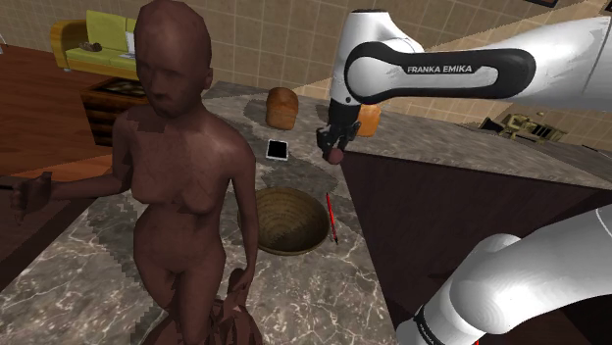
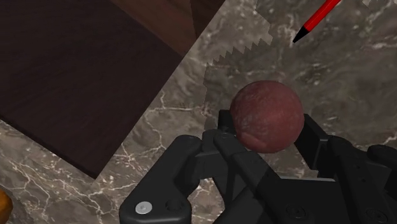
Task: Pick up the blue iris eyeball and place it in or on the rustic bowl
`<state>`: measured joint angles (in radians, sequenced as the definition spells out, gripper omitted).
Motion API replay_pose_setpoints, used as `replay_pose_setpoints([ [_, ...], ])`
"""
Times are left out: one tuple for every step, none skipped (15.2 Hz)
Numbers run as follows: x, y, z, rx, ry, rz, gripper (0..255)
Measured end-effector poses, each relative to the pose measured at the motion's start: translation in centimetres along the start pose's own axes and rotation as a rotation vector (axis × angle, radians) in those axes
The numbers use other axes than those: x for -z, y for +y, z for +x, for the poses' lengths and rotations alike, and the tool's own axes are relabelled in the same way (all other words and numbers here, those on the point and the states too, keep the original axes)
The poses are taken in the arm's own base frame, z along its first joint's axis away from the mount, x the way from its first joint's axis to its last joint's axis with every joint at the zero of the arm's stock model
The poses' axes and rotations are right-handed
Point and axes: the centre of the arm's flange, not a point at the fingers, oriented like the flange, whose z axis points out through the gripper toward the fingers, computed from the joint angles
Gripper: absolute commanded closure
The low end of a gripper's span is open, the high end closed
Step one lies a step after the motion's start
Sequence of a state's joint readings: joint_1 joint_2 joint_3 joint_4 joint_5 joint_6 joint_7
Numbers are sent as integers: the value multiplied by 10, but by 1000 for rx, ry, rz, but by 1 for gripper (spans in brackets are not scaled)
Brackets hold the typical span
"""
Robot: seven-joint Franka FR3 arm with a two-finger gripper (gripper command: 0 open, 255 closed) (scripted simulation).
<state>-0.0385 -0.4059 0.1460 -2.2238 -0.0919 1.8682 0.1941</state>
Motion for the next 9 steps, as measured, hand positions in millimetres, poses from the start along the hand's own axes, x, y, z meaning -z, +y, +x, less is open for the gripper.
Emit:
replay_pose_setpoints([
  [5, 0, 1, 0, 0, 0, 255],
  [10, 1, 1, 0, 0, 0, 255],
  [15, 3, 3, 0, 0, 0, 255],
  [21, 4, 2, 0, 0, 0, 255],
  [27, 4, 3, 0, 0, 0, 255],
  [32, 4, 3, 0, 0, 0, 255],
  [37, 5, 3, 0, 0, 0, 255],
  [43, 5, 4, 0, 0, 0, 255],
  [48, 6, 3, 0, 0, 0, 255],
])
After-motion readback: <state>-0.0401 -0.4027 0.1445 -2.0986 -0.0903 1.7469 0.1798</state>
